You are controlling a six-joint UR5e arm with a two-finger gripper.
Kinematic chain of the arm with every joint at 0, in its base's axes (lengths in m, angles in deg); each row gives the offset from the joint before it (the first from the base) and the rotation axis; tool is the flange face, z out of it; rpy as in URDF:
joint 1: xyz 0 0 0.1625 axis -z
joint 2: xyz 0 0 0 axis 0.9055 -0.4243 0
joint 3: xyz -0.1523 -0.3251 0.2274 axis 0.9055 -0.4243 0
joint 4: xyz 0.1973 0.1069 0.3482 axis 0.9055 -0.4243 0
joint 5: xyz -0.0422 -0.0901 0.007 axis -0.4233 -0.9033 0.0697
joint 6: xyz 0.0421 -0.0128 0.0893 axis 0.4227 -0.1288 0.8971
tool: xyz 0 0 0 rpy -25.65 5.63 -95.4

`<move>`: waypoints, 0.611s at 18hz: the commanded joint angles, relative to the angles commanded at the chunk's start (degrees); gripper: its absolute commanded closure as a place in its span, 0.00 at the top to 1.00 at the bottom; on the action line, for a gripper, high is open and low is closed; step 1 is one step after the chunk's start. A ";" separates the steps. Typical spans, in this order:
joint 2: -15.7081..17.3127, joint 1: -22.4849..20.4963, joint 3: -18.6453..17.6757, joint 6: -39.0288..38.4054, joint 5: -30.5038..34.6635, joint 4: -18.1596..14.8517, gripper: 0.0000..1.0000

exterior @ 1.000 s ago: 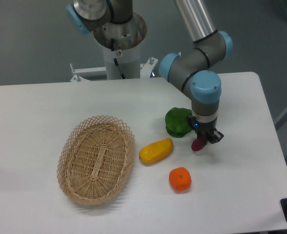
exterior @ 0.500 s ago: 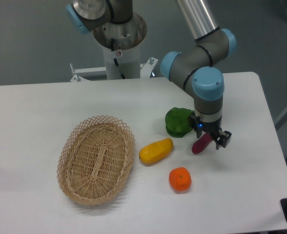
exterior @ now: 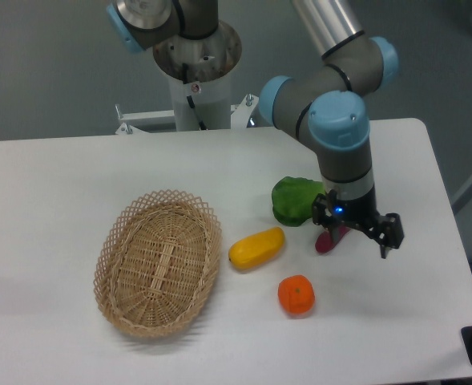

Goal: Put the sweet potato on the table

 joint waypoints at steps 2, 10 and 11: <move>0.09 -0.09 3.43 1.05 0.27 -3.51 1.00; 3.60 -6.23 8.63 17.81 -1.58 -18.27 1.00; 4.13 -7.20 8.63 20.89 -1.84 -20.03 1.00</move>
